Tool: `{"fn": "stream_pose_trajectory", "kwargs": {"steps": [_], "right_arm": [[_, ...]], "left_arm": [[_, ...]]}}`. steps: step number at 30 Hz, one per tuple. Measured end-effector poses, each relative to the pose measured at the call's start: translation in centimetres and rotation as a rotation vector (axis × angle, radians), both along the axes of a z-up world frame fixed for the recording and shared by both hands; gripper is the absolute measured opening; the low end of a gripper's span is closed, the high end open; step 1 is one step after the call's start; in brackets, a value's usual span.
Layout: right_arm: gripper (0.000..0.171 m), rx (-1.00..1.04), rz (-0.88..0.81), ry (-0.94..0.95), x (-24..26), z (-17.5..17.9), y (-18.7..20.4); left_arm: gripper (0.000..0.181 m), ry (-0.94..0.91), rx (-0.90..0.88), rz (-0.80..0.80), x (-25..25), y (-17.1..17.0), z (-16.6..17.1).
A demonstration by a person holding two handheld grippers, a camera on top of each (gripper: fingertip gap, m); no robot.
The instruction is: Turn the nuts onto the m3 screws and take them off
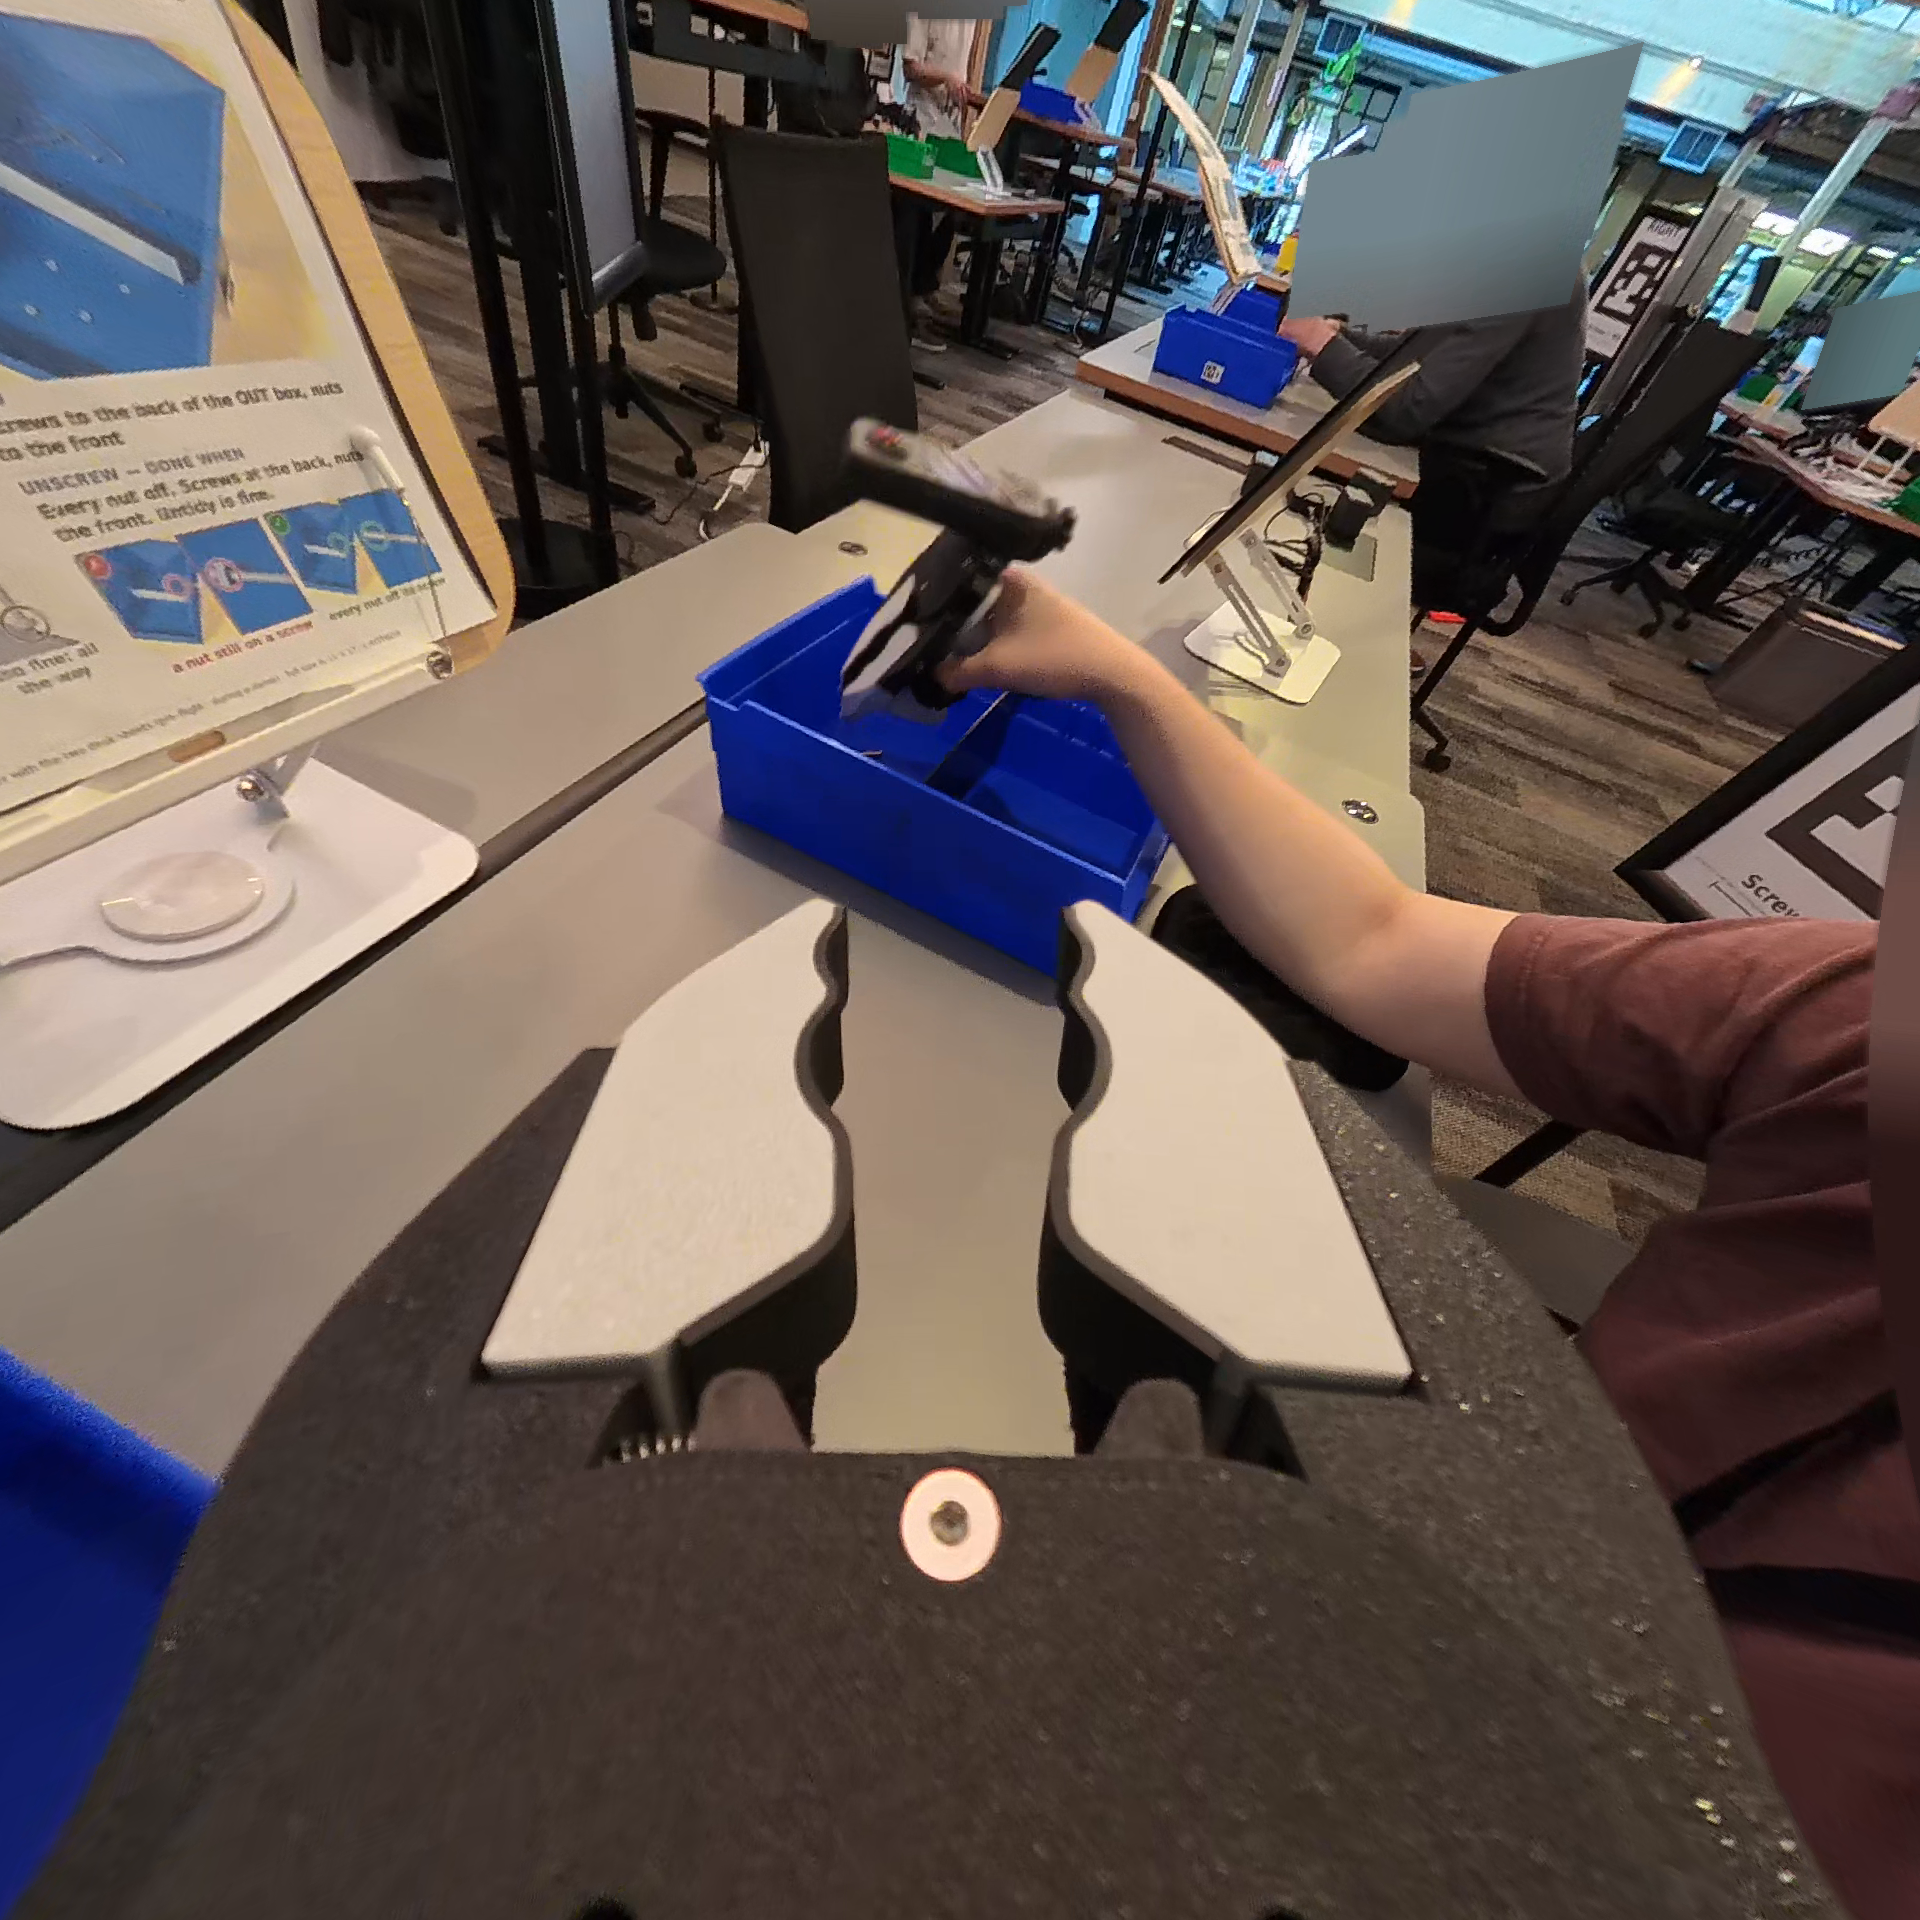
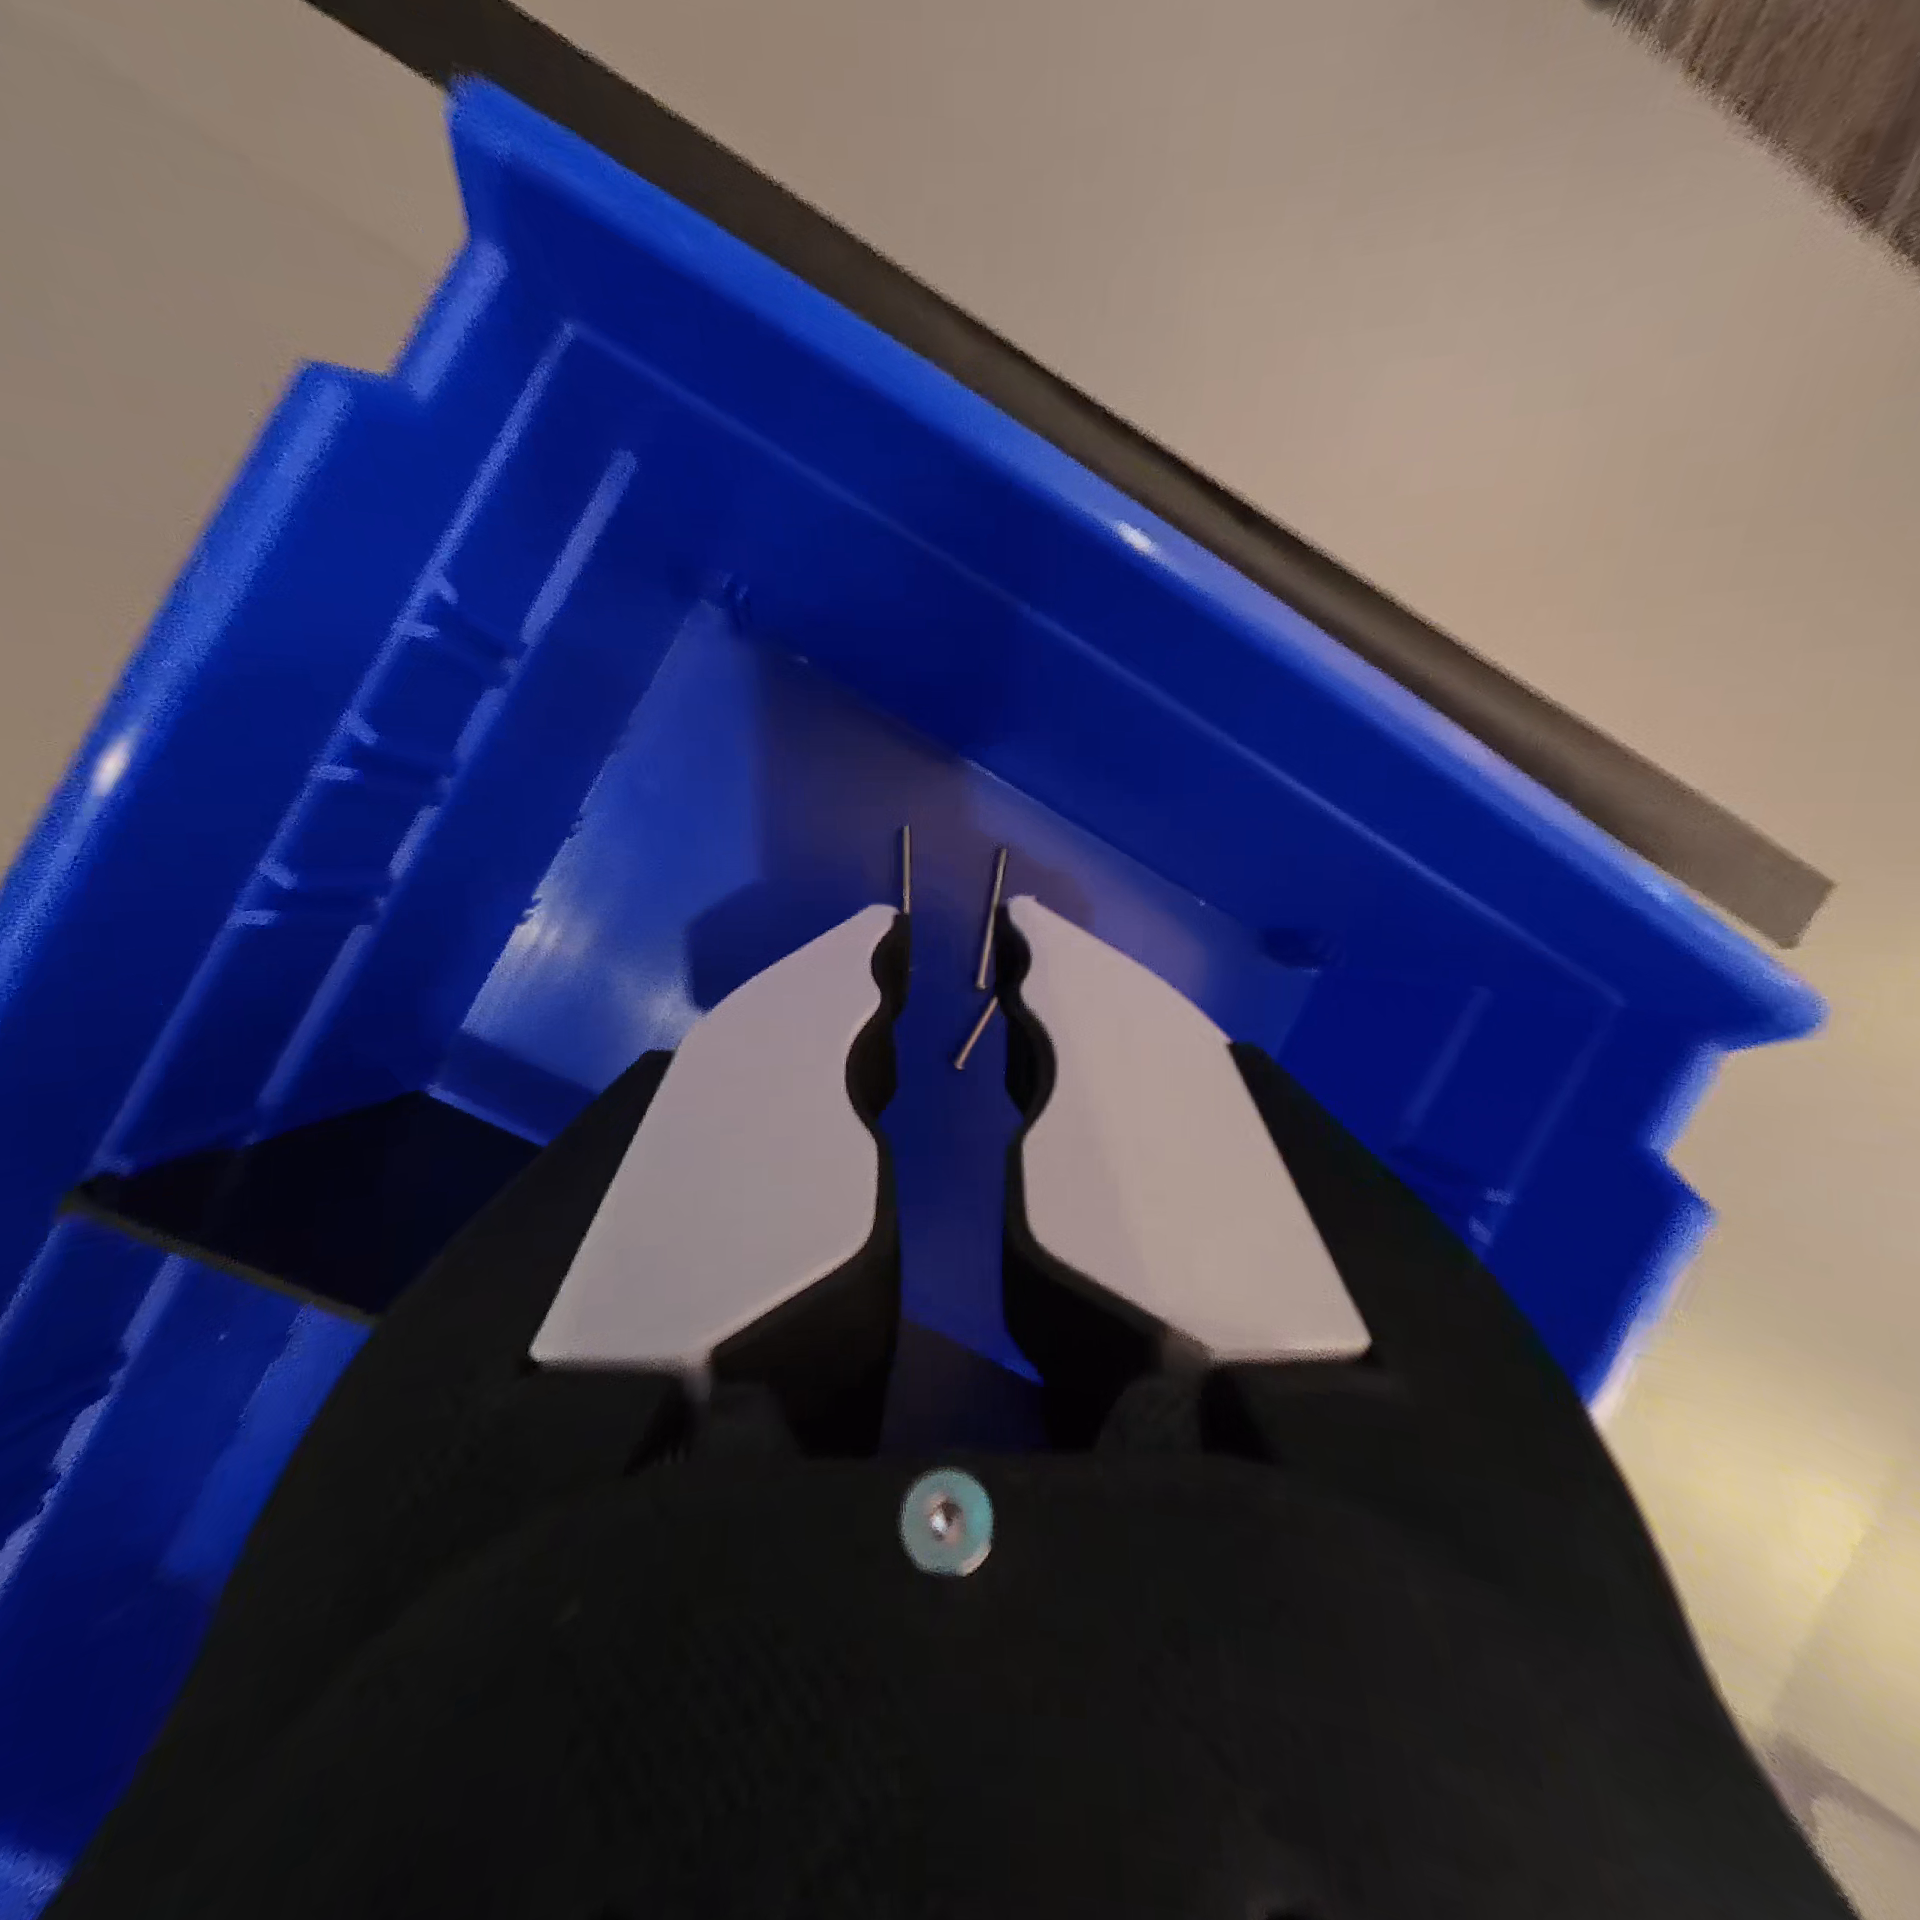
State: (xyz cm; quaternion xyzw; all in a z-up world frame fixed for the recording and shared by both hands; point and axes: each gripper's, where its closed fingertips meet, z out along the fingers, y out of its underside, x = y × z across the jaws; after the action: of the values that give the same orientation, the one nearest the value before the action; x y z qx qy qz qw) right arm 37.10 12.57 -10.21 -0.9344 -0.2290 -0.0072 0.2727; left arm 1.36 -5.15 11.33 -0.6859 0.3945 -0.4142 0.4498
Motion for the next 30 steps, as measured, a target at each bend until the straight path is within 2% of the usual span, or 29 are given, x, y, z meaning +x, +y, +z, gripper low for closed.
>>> {"fn": "stream_pose_trajectory", "kwargs": {"steps": [3, 6, 8, 10, 13, 15, 18, 21, 26, 30], "right_arm": [[0.022, 0.141, 0.002, 0.030, 0.3, 4.2, -0.1], [0.034, 0.231, -0.073, 0.022, 2.9, 7.7, -1.5], [0.047, 0.187, -0.171, -0.014, 6.0, 7.8, -3.2], [0.050, 0.093, -0.263, -0.041, 9.0, 6.7, -5.1], [0.050, -0.023, -0.352, 0.013, 11.7, 4.9, -7.0], [0.044, -0.045, -0.397, 0.098, 12.5, 4.2, -7.4], [0.043, -0.106, -0.438, 0.206, 12.6, 3.3, -8.1], [0.043, -0.155, -0.449, 0.227, 12.3, 3.0, -9.0], [0.043, -0.254, -0.388, 0.212, 10.5, 2.8, -11.1], [0.043, -0.362, -0.404, 0.170, 10.9, 0.8, -12.2]], "left_arm": [[0.036, 0.059, -0.006, 0.099, -2.4, 1.0, -0.2], [0.036, 0.126, -0.010, 0.308, -7.4, 3.1, -0.2], [0.036, 0.148, -0.018, 0.469, -11.7, 4.5, -0.2], [0.036, 0.175, -0.048, 0.643, -16.4, 5.6, -0.7], [0.036, 0.216, -0.098, 0.919, -23.7, 6.6, -1.6], [0.036, 0.242, -0.170, 1.024, -27.1, 6.5, -3.0], [0.036, 0.284, -0.313, 1.028, -29.1, 6.5, -6.0], [0.033, 0.347, -0.441, 1.010, -29.8, 6.8, -8.9], [0.031, 0.395, -0.512, 0.948, -29.1, 8.2, -11.7], [0.032, 0.508, -0.551, 0.964, -29.9, 8.4, -13.7]]}}
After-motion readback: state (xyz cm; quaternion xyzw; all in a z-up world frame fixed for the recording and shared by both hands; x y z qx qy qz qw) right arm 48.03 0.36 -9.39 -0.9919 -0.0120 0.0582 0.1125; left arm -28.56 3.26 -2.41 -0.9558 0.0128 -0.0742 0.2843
